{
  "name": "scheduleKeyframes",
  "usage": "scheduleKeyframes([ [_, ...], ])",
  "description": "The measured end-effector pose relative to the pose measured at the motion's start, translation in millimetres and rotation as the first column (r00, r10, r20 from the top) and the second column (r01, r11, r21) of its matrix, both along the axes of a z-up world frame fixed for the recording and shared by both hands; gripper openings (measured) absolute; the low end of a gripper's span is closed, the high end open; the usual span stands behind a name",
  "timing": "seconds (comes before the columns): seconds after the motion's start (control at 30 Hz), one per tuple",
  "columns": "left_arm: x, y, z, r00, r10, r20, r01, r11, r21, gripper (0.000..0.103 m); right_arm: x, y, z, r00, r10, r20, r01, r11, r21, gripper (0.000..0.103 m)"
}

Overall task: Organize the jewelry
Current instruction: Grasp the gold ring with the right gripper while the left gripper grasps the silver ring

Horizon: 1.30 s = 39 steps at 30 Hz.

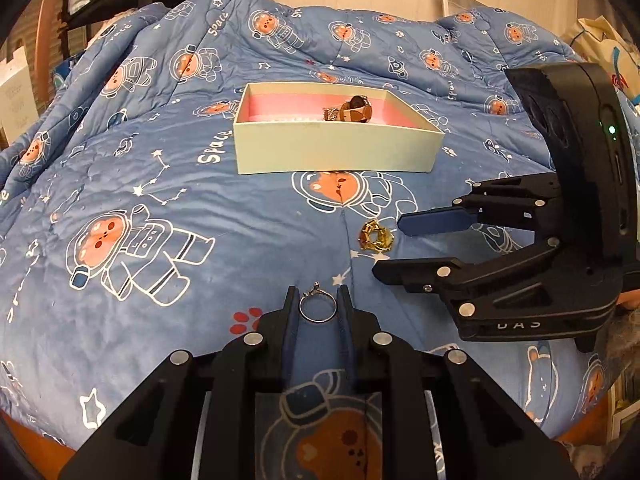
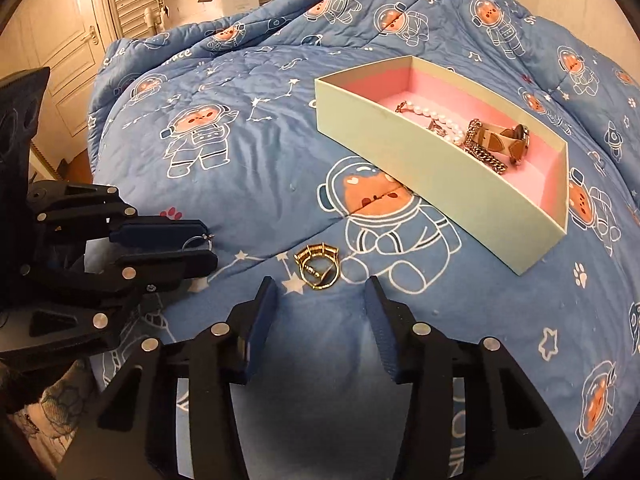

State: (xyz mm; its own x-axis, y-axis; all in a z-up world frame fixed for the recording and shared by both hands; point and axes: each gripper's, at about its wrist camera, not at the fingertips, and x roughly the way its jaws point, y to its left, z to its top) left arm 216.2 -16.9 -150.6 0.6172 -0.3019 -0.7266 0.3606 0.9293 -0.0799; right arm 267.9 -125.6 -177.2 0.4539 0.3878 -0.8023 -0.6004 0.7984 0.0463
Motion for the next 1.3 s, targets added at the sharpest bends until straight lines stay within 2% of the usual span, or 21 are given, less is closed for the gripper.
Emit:
scheduleKeyframes([
  [0.23,0.7,5.2,-3.5,1.0,0.007,-0.01,-0.007,1.0,-0.019,0.019,10.5,4.5,-0.1,1.0,0.001,0.003,-0.001,1.0,0.008,0.024],
  [0.57,1.7,6.0,-4.1,1.0,0.008,-0.013,-0.008,1.0,-0.027,0.019,6.0,2.1,4.8,1.0,-0.013,0.009,0.013,0.999,0.038,0.023],
  [1.07,0.1,5.0,-0.5,1.0,0.004,-0.007,-0.004,0.999,-0.033,0.019,-15.9,-9.5,27.6,0.999,-0.041,0.019,0.039,0.994,0.105,0.023],
  [1.3,-1.5,5.1,5.3,1.0,-0.001,0.001,0.001,0.999,-0.038,0.019,-16.2,-23.4,31.4,0.995,-0.096,-0.018,0.097,0.987,0.127,0.023],
])
